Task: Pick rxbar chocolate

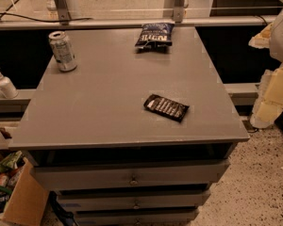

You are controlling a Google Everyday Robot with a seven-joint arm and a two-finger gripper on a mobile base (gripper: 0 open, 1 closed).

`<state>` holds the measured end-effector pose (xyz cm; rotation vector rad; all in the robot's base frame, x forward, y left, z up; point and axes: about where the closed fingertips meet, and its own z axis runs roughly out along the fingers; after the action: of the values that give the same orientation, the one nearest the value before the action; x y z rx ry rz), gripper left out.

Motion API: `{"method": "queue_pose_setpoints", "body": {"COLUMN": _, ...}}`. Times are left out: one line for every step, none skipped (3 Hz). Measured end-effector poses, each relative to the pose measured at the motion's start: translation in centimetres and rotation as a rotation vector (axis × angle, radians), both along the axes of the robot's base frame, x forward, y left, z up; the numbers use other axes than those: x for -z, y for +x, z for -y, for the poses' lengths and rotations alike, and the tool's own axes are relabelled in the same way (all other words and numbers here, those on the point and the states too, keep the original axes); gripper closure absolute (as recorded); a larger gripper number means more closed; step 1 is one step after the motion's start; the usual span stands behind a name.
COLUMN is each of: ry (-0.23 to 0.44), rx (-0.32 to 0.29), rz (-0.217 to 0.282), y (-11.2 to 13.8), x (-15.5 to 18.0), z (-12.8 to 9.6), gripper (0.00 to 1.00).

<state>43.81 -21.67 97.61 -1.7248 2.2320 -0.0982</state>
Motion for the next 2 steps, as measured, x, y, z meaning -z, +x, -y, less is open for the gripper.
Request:
{"method": "queue_pose_setpoints", "body": {"ry": 0.0, "rx": 0.0, "rz": 0.0, "y": 0.0, "x": 0.0, "z": 0.0, "gripper": 0.0}}
{"method": "queue_pose_setpoints", "body": {"ry": 0.044, "rx": -0.015, "rz": 0.001, "y": 1.1, "x": 0.6, "z": -0.6, "gripper": 0.0}}
